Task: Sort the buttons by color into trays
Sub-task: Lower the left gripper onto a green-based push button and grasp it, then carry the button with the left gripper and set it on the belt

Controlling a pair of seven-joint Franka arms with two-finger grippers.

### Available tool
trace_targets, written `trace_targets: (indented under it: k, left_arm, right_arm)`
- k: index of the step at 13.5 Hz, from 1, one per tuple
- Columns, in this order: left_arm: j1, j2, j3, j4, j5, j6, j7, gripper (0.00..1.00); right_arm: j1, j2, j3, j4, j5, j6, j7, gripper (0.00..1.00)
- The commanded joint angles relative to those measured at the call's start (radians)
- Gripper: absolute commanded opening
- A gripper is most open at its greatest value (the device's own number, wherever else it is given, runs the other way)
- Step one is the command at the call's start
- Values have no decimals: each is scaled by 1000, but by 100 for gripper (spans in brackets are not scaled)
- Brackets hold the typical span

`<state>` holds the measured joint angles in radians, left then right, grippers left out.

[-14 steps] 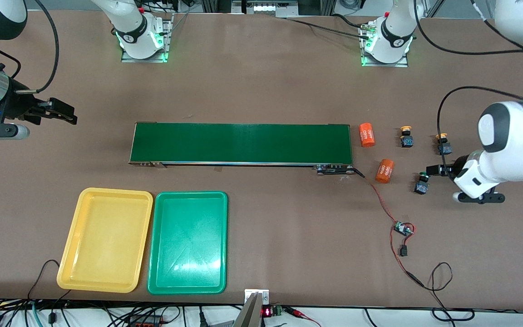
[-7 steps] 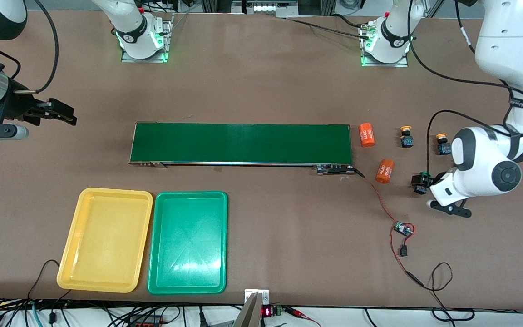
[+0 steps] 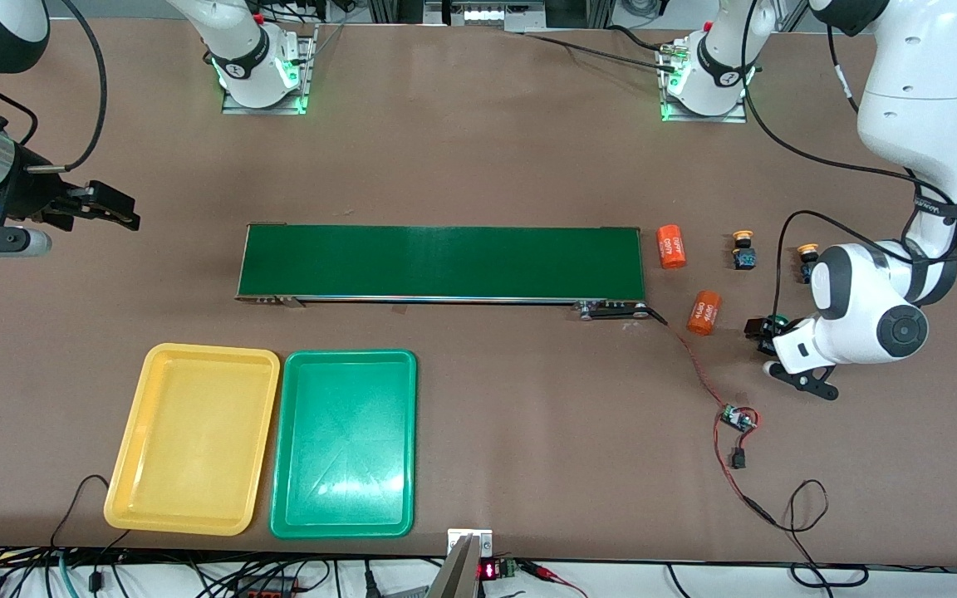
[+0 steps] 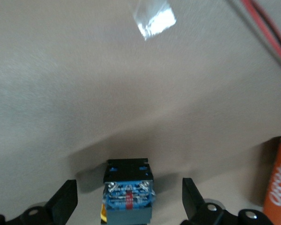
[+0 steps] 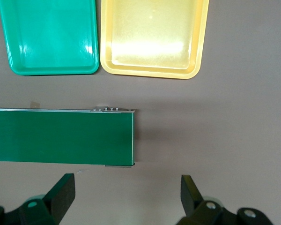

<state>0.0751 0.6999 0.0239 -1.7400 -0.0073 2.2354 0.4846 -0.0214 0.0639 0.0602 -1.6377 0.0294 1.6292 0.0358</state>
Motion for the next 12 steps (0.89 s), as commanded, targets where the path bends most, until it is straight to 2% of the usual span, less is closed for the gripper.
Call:
trace_targets:
  k: [1, 2, 3, 4, 8, 12]
  left_arm:
    - [6, -19, -7, -36, 0, 9, 23, 35]
    - [6, -34, -10, -41, 0, -2, 20, 17]
    - [6, -55, -21, -41, 0, -23, 20, 5]
    - [6, -75, -30, -43, 0, -42, 20, 0]
    - [-9, -181, -64, -41, 1, -146, 23, 0]
    - [-95, -289, -125, -52, -3, -261, -85, 0]
  right_arm:
    - [3, -4, 0, -13, -2, 21, 4, 100]
    - [3, -4, 0, -13, -3, 23, 4, 100]
    - [3, -3, 0, -14, -2, 24, 4, 100]
    - [2, 1, 0, -17, -2, 26, 4, 100]
    - [3, 19, 0, -19, 3, 29, 10, 100]
    - [5, 20, 1, -24, 4, 26, 12, 100]
